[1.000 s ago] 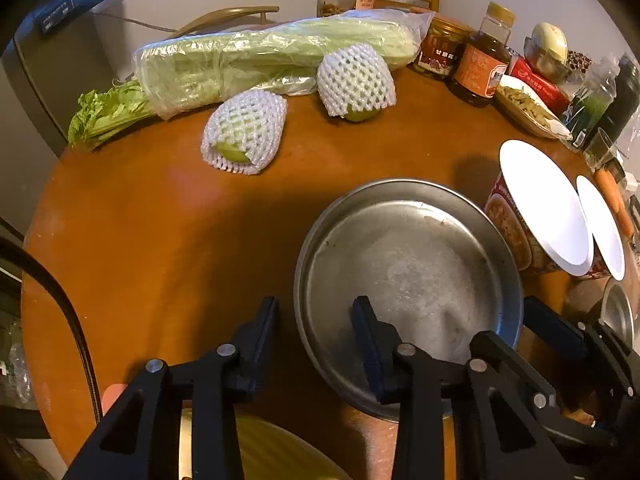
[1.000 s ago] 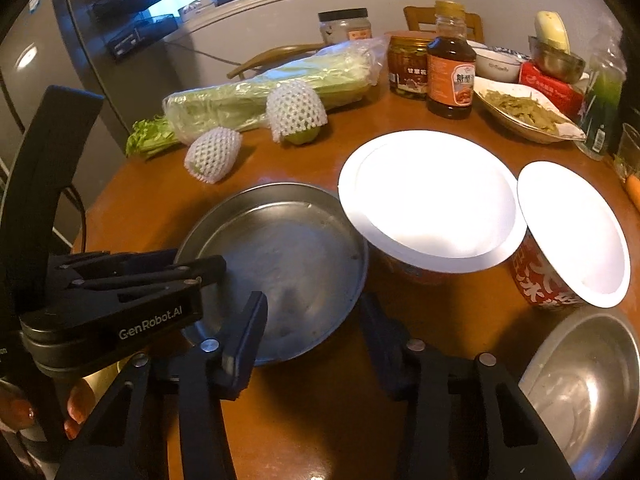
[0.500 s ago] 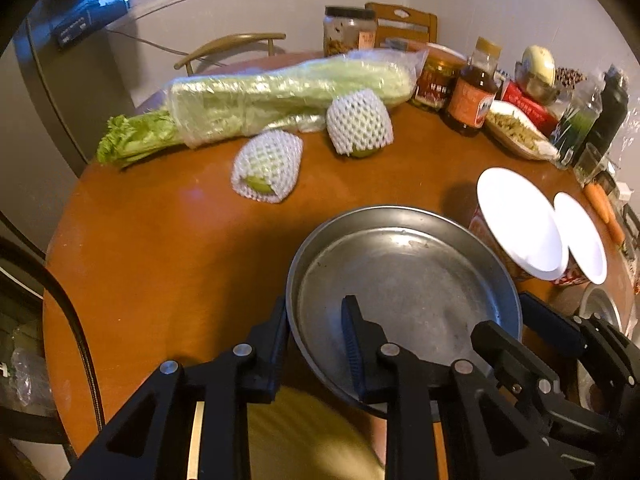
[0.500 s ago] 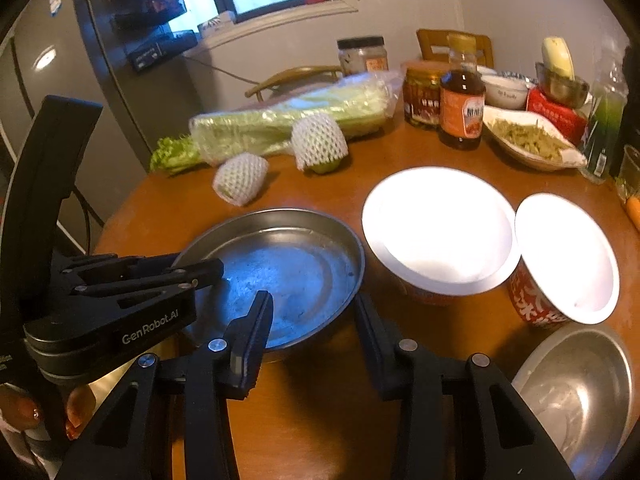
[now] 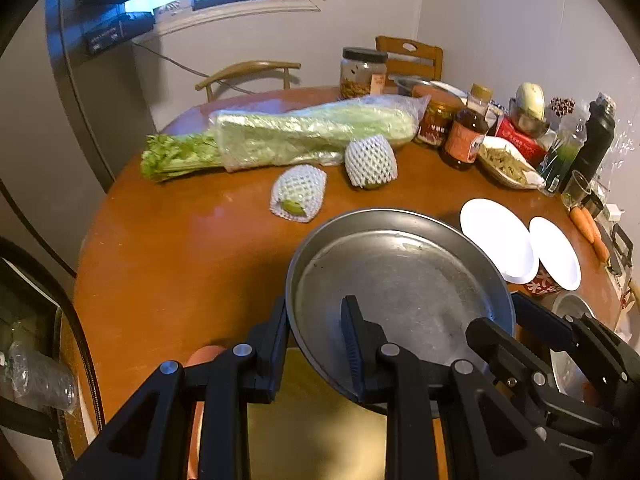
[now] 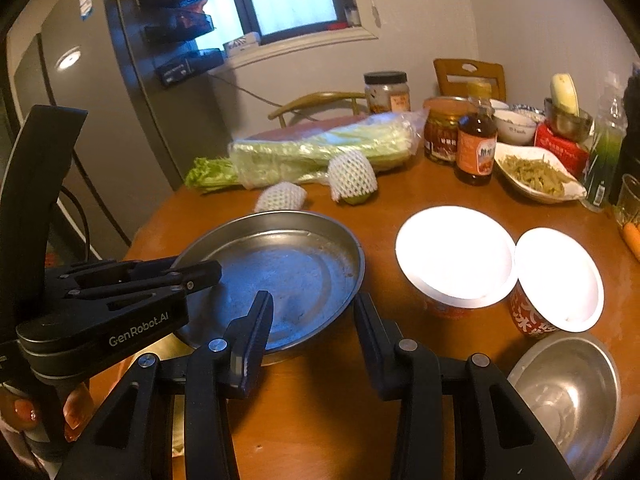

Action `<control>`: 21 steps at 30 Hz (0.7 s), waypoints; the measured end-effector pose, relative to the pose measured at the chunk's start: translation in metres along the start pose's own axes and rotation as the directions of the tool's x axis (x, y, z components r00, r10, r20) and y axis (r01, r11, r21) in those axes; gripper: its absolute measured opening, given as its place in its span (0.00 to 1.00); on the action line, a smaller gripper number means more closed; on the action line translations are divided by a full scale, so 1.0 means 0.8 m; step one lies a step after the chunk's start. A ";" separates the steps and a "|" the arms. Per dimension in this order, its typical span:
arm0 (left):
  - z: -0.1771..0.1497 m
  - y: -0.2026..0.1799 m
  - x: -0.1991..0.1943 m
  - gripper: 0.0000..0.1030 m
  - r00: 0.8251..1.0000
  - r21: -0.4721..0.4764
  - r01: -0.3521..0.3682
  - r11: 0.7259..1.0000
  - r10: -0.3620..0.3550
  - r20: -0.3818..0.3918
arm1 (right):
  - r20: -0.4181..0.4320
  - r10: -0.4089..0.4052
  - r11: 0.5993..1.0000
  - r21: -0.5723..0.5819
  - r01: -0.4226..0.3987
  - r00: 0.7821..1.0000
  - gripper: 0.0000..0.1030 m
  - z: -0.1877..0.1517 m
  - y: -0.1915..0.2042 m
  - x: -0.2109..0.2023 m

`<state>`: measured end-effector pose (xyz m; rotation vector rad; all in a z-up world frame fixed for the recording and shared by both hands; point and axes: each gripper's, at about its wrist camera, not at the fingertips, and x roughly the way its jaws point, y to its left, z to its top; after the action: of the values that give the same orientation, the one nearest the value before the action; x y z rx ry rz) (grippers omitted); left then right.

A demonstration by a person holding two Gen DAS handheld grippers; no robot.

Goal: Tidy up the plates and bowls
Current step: 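Lift the grey tray with the left gripper and carry it over the shell plate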

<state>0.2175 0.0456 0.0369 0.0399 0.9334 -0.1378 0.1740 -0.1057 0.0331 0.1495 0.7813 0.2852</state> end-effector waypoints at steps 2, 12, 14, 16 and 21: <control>-0.003 0.003 -0.012 0.26 1.000 -0.001 -0.007 1.000 0.007 0.017 | 0.013 0.006 1.000 -0.012 -0.006 1.000 0.42 0.000 0.008 -0.008; -0.023 0.028 -0.062 0.26 0.996 -0.040 -0.041 0.998 0.044 0.074 | 0.073 0.047 0.997 -0.065 -0.042 0.996 0.42 0.001 0.047 -0.046; -0.029 0.032 -0.071 0.26 0.995 -0.045 -0.050 0.998 0.054 0.084 | 0.079 0.057 0.996 -0.072 -0.051 0.995 0.42 0.001 0.054 -0.050; -0.036 0.037 -0.080 0.26 0.994 -0.054 -0.057 0.997 0.062 0.093 | 0.084 0.066 0.994 -0.088 -0.058 0.994 0.42 -0.001 0.064 -0.055; -0.054 0.055 -0.097 0.26 0.991 -0.088 -0.068 0.994 0.078 0.109 | 0.090 0.085 0.990 -0.124 -0.074 0.992 0.42 -0.008 0.084 -0.062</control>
<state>0.1435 0.1007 0.0727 -0.0118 0.8230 -0.0322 0.1227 -0.0566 0.0776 0.0801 0.6624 0.3970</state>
